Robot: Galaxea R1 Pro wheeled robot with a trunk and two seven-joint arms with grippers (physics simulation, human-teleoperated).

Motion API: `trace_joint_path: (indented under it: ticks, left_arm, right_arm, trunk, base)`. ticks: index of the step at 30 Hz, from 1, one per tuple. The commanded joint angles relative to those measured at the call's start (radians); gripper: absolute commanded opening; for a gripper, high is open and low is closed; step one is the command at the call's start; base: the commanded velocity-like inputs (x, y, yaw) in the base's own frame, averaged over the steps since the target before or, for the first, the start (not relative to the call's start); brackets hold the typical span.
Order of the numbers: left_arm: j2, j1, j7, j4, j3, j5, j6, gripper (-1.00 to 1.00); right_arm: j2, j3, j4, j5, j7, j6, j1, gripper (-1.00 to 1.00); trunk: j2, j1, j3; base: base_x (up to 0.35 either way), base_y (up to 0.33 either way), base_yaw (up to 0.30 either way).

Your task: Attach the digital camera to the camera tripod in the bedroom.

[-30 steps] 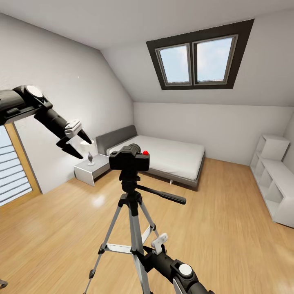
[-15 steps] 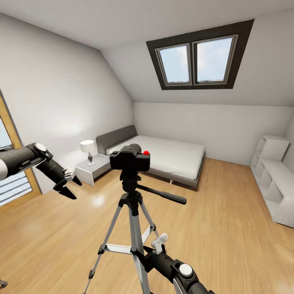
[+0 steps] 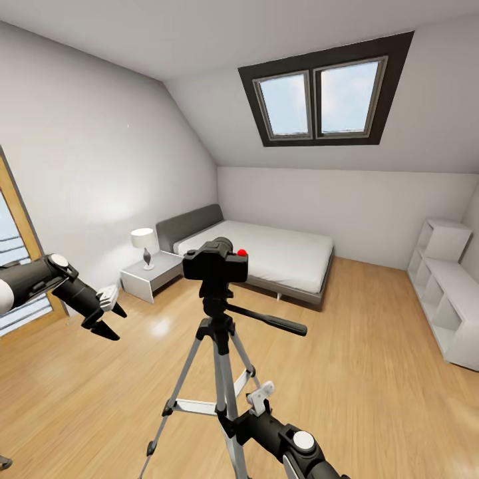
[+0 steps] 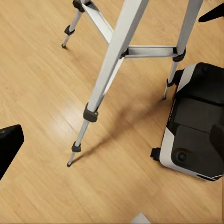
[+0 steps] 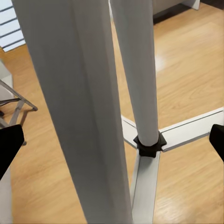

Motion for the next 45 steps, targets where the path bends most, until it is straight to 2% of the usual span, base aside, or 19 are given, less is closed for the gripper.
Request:
trace_joint_path:
  ticks: [1,16,22,25,28,34,45]
  left_arm:
    - [0.001,0.001,0.0,0.0,-0.008,0.009,0.007,1.0]
    - [0.002,0.017,0.003,0.021,-0.005,0.01,0.006,1.0]
    - [-0.005,0.036,0.011,0.075,-0.003,0.014,0.009,1.0]
    - [-0.009,0.066,0.045,0.109,0.019,0.016,0.011,1.0]
    - [-0.01,0.104,0.08,0.127,0.06,0.016,0.014,1.0]
    - [-0.01,0.163,0.123,0.143,0.12,0.014,0.014,1.0]
    - [-0.01,0.182,0.136,0.149,0.136,0.014,0.013,1.0]
  right_arm:
    - [0.0,0.0,-0.001,-0.004,0.003,0.007,0.0,1.0]
    - [-0.002,-0.002,-0.001,-0.004,0.004,0.013,0.0,1.0]
    - [-0.014,0.0,-0.001,-0.003,0.005,0.018,0.004,1.0]
    - [-0.036,0.005,-0.001,-0.004,0.006,0.027,0.005,1.0]
    - [-0.054,0.01,0.0,-0.002,0.006,0.034,0.011,1.0]
    - [-0.071,0.012,0.001,0.004,0.006,0.036,0.049,1.0]
    - [-0.083,0.013,0.002,0.008,0.006,0.035,0.07,1.0]
  trunk:
    - [-0.001,0.0,-0.001]
    - [-0.001,0.0,-0.001]
    - [-0.001,0.0,-0.001]
    - [-0.001,0.0,-0.001]
    - [-0.001,0.0,-0.001]
    - [-0.001,0.0,-0.001]
    - [-0.001,0.0,-0.001]
  base:
    - [0.0,0.0,0.0]
    - [0.0,0.0,0.0]
    - [0.0,0.0,0.0]
    - [0.0,0.0,0.0]
    - [0.0,0.0,0.0]
    - [0.0,0.0,0.0]
    - [0.0,0.0,0.0]
